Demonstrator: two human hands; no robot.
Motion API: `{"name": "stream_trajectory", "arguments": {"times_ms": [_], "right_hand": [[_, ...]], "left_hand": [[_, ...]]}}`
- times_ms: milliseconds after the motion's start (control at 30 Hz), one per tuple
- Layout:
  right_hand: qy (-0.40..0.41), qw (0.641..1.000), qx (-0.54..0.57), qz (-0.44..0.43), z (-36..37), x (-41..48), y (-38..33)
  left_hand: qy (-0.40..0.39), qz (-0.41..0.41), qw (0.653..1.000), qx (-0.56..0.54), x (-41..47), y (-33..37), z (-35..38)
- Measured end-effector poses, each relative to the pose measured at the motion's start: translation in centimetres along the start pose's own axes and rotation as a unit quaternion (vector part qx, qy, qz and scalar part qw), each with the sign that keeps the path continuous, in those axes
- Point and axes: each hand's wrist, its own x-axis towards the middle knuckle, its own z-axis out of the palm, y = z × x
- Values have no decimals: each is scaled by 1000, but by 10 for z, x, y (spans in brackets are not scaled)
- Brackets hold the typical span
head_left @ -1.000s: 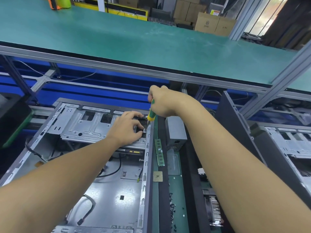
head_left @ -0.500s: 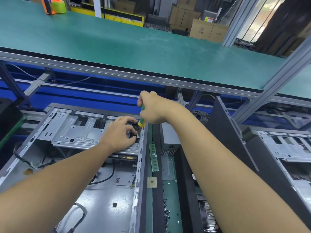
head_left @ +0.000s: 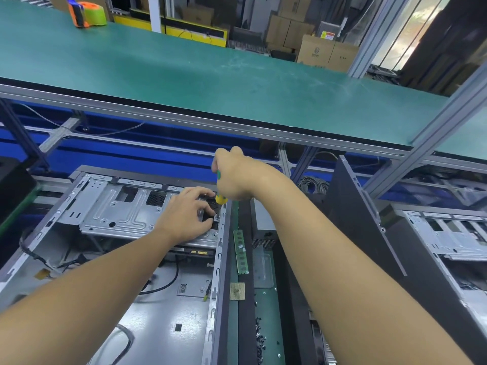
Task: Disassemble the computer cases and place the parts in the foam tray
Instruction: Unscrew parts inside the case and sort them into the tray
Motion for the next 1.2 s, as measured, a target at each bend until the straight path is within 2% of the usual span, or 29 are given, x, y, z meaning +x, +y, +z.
{"name": "stream_trajectory", "arguments": {"times_ms": [100, 233, 367, 567, 733, 800, 867, 1033, 1100, 1200], "right_hand": [[-31, 999, 6, 0, 1, -2, -3], [54, 996, 23, 66, 8, -2, -3], [99, 994, 14, 44, 11, 4, 2], [-25, 998, 59, -5, -2, -2, 2], [71, 995, 35, 57, 9, -1, -2], [92, 994, 30, 52, 12, 0, -2], [93, 995, 29, 28, 12, 1, -1], [-6, 1000, 23, 7, -1, -3, 1], [8, 1000, 19, 19, 3, -2, 1], [72, 996, 32, 40, 10, 1, 1]], "left_hand": [[5, -5, 1000, 2, -1, 0, 0], [-4, 0, 1000, 4, 0, 1, -1], [-13, -2, 1000, 7, 2, -1, 0], [14, 4, 1000, 15, 1, -3, 2], [1, 5, 1000, 6, 1, -3, 1], [1, 5, 1000, 6, 1, -3, 1], [4, 6, 1000, 11, 1, -3, 2], [17, 8, 1000, 18, 1, -4, 3], [16, 8, 1000, 21, 2, -4, 4], [10, 9, 1000, 16, 1, -5, 3]]}}
